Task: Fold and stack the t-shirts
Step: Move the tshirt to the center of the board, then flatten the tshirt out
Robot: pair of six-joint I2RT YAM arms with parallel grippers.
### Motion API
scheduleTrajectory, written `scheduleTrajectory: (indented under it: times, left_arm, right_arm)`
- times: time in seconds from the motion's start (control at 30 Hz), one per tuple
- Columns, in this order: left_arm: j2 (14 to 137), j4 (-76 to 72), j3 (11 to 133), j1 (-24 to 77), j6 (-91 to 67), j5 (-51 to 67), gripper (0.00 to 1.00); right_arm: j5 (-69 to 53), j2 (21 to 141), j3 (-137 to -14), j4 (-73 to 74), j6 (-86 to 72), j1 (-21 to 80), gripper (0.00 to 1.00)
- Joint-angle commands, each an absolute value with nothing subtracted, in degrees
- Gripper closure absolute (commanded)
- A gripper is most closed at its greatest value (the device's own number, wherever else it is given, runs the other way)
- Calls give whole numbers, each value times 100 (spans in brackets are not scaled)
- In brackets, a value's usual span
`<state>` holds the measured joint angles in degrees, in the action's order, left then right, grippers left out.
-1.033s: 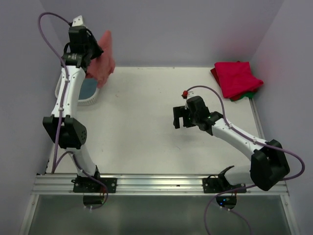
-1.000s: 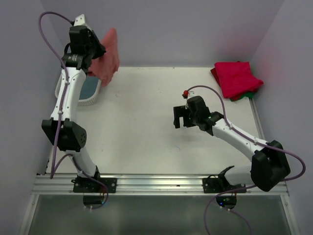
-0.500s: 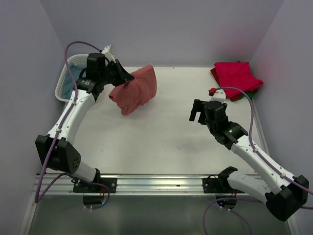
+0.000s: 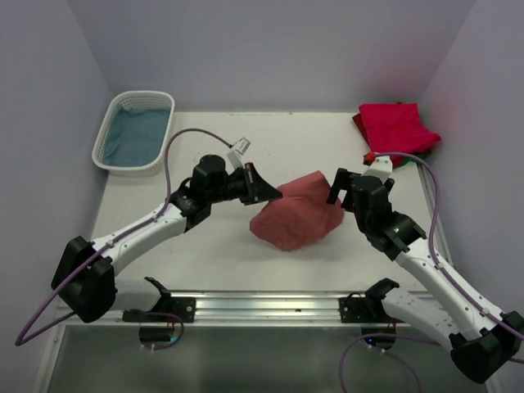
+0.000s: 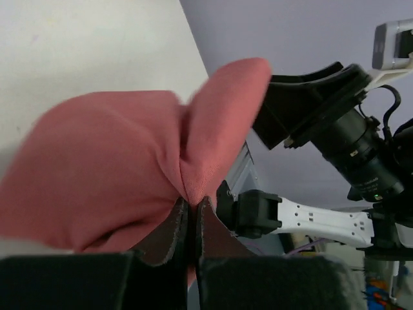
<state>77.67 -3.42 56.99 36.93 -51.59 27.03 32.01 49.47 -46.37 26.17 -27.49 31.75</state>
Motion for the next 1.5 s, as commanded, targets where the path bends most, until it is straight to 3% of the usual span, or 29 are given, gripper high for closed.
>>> scheduleTrajectory:
  times: [0.0, 0.1, 0.13, 0.2, 0.23, 0.5, 0.7, 0.83, 0.97, 1.27, 1.37, 1.47]
  left_arm:
    - [6989, -2742, 4442, 3272, -6878, 2533, 100]
    - [6882, -1901, 3614, 2480, -6638, 1830, 100]
    - [6882, -1542, 3386, 2331, -6514, 1654, 65]
    - [7030, -1215, 3322, 2005, -6137, 1205, 9]
    - [7127, -830, 3409, 1900, -6022, 1117, 0]
    - [7050, -466, 3672, 2283, -5223, 932, 0]
    - [7355, 2033, 5270, 5004, -4211, -1087, 0]
    - [8119, 3364, 5625, 5931, -4210, -2326, 4]
    - [9138, 3998, 5546, 6196, -4533, -2951, 6]
    - [9588, 4115, 5555, 6355, -4536, -3955, 9]
    - [9703, 3886, 5546, 6346, -4307, -3850, 21]
    - [9659, 3832, 5563, 6346, -4245, -3806, 68]
  right_arm:
    - [3375, 4948, -4702, 2645, -2856, 3155, 1]
    - [3305, 4957, -4755, 2681, -2795, 3155, 1]
    - [3279, 4966, -4764, 2689, -2769, 3155, 1]
    - [3173, 4983, -4755, 2698, -2672, 3155, 1]
    - [3121, 5010, -4737, 2698, -2654, 3155, 1]
    - [2331, 5273, -4545, 2488, -2549, 3155, 1]
    - [2083, 5581, -4377, 2355, -2645, 3155, 1]
    - [2048, 5748, -4447, 2338, -2663, 3155, 1]
    - [2022, 5809, -4526, 2320, -2654, 3164, 1]
    - [2127, 5818, -4535, 2373, -2593, 3155, 1]
    - [2171, 5792, -4518, 2364, -2593, 3155, 1]
    - [2232, 5740, -4474, 2382, -2584, 3155, 1]
